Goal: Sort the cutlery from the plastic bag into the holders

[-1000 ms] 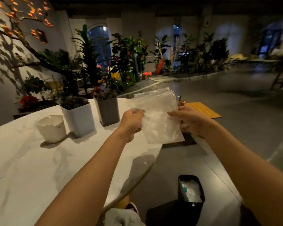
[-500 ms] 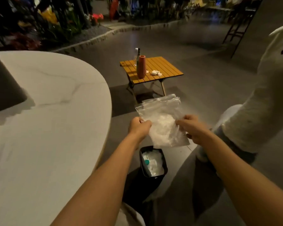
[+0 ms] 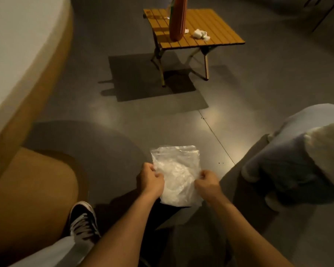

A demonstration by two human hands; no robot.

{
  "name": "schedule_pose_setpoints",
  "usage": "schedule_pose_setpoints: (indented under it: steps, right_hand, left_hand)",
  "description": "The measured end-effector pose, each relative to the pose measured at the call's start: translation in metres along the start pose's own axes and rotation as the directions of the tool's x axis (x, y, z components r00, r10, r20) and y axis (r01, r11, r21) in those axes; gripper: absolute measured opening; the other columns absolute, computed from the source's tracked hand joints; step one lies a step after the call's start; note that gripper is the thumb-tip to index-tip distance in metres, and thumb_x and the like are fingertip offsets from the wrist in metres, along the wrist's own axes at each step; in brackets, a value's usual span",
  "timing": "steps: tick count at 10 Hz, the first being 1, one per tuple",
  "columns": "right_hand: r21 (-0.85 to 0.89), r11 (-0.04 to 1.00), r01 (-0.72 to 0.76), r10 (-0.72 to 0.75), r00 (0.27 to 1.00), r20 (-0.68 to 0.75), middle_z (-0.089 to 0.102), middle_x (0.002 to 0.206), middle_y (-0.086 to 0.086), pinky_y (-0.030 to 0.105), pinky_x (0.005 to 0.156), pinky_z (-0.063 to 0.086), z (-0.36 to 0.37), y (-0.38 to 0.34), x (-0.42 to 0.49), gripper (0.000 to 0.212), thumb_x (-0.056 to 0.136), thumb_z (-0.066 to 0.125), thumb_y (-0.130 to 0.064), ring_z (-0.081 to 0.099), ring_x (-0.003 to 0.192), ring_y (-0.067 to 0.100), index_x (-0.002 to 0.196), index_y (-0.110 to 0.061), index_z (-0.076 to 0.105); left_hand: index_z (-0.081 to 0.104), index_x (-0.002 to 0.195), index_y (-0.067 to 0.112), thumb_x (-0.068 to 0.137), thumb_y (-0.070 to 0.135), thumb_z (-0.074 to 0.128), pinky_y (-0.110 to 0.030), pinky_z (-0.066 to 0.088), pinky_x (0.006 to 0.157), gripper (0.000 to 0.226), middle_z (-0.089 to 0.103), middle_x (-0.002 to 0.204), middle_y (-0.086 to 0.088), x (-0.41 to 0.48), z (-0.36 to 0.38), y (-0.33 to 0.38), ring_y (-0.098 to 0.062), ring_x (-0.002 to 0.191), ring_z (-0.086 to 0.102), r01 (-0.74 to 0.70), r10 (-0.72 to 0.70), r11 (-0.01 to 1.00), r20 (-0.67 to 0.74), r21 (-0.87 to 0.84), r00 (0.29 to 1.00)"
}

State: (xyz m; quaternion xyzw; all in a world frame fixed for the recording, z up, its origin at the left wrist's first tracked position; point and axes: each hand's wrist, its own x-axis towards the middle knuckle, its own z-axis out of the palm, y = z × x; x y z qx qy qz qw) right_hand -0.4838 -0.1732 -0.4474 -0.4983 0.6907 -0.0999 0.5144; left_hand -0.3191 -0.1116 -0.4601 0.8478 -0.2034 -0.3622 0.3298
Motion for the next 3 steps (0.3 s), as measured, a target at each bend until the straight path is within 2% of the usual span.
schedule_pose_setpoints:
  steps: [1, 2, 3]
  right_hand:
    - [-0.003, 0.998, -0.07, 0.07, 0.997, 0.021, 0.062, 0.117, 0.007, 0.046, 0.098, 0.054, 0.0111, 0.0128, 0.0101, 0.036, 0.093, 0.058, -0.004, 0.061, 0.111, 0.03, 0.128, -0.01, 0.055]
    - [0.013, 0.996, -0.09, 0.091, 0.995, -0.028, 0.058, 0.132, 0.012, 0.046, 0.107, 0.047, 0.0137, 0.019, 0.0151, 0.049, 0.096, 0.054, -0.004, 0.055, 0.125, 0.035, 0.144, -0.004, 0.044]
    - [0.108, 0.991, -0.076, 0.079, 0.997, -0.024, 0.047, 0.148, 0.017, 0.043, 0.109, 0.043, 0.0103, 0.0124, 0.0059, 0.059, 0.099, 0.052, -0.004, 0.048, 0.134, 0.035, 0.154, -0.004, 0.031]
  left_hand:
    - [0.053, 0.102, 0.012, 0.094, 0.02, 0.066, -0.027, 0.039, 0.063, 0.017, 0.063, 0.103, -0.006, 0.0086, 0.0118, -0.0122, -0.015, 0.078, 0.054, 0.032, -0.034, 0.998, 0.033, 0.054, 0.999]
    - [0.055, 0.112, 0.01, 0.097, 0.024, 0.064, -0.028, 0.043, 0.073, 0.022, 0.063, 0.112, -0.008, 0.0121, 0.0161, -0.0191, -0.02, 0.091, 0.059, 0.034, -0.04, 0.996, 0.083, 0.077, 0.996]
    - [0.056, 0.125, 0.008, 0.099, 0.028, 0.06, -0.032, 0.049, 0.084, 0.033, 0.063, 0.123, -0.01, 0.007, 0.0126, -0.0167, -0.025, 0.105, 0.061, 0.05, -0.069, 0.99, 0.149, 0.13, 0.986]
